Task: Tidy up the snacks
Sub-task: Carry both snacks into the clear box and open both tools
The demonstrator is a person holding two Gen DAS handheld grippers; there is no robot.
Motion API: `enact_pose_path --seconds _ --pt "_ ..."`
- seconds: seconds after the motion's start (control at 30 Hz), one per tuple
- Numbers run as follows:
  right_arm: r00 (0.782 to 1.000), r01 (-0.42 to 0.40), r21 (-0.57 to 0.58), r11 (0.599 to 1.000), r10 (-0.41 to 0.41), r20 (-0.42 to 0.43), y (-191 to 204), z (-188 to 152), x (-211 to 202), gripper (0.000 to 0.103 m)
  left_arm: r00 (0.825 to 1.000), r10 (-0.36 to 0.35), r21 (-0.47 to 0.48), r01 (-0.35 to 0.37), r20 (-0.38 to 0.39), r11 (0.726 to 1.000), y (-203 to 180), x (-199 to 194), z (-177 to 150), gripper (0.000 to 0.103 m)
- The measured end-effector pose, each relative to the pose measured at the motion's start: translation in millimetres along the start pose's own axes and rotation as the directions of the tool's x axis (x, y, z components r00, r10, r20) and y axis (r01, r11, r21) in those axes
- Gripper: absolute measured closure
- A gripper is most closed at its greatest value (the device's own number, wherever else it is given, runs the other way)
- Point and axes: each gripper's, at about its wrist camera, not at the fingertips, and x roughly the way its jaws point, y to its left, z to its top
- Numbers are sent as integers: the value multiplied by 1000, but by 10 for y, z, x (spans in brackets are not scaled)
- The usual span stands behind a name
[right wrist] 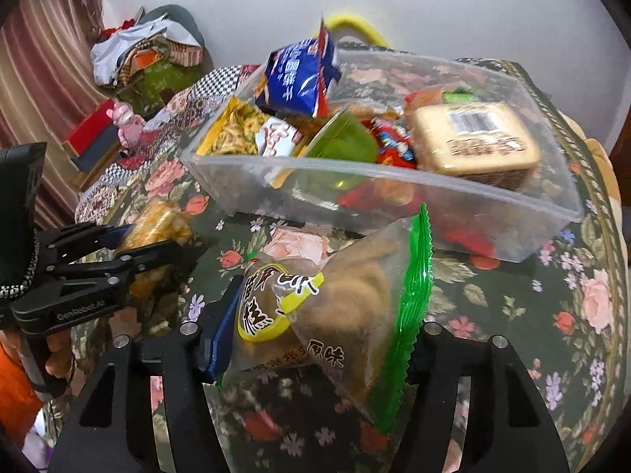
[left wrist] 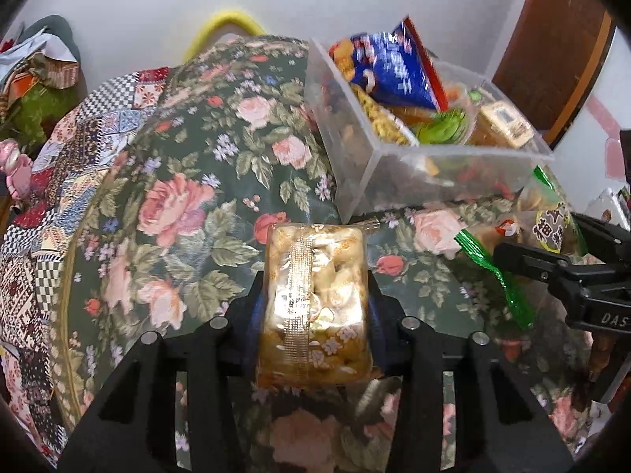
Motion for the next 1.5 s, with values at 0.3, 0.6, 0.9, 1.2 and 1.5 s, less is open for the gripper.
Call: enact_pose_path --seconds 0.3,0.6,0.9,1.2,1.5 --pt "996 8 14 1000 -9 92 -84 84 -306 44 996 2 15 -4 92 1000 -195 -461 237 59" --pt "986 21 29 999 -25 163 -294 247 -507 44 990 -28 34 23 138 999 -488 -512 566 59" --pt "980 11 53 999 -22 198 -489 596 -416 44 990 -34 20 31 135 999 -624 -234 916 59" --pt "983 30 39 999 -36 180 -473 959 -45 44 992 -34 -26 38 125 999 -573 92 1163 59" --pt "989 49 15 999 -50 140 -427 1095 218 41 995 -57 -50 61 86 997 -501 301 1178 59"
